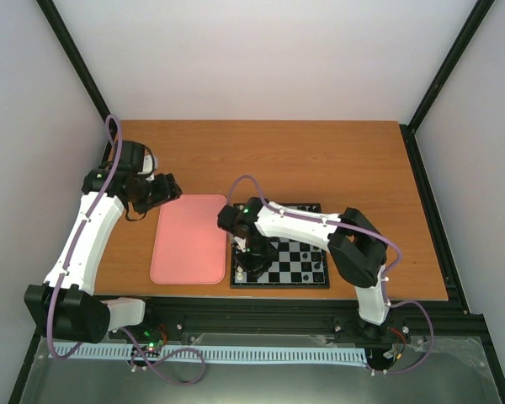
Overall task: Set up the chess pieces on the board
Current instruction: Place the chess piece on the chessboard, then adjust the chess piece on the chessboard.
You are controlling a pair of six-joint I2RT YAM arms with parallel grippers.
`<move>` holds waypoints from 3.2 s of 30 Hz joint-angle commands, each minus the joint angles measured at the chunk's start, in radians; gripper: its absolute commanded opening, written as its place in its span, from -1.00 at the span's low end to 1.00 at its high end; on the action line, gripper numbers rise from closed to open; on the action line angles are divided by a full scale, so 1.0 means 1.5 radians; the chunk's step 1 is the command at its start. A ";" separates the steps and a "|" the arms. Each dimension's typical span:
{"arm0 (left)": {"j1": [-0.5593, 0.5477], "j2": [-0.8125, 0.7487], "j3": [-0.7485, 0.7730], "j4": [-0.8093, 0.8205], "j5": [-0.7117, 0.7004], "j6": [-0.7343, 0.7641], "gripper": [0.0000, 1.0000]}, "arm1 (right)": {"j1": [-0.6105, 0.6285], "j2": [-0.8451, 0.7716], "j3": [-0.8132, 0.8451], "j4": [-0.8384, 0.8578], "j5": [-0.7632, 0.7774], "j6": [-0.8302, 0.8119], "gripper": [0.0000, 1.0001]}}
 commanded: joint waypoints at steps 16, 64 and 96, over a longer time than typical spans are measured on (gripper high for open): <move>-0.002 -0.008 -0.004 -0.008 -0.019 0.029 0.57 | 0.013 0.063 0.052 -0.022 -0.023 -0.035 -0.95; -0.002 -0.013 -0.014 -0.013 -0.035 0.036 0.58 | 0.020 0.076 0.057 -0.038 -0.023 -0.045 -0.48; -0.002 0.001 -0.015 -0.009 -0.027 0.029 0.58 | 0.020 -0.083 -0.085 0.022 0.008 0.040 -0.83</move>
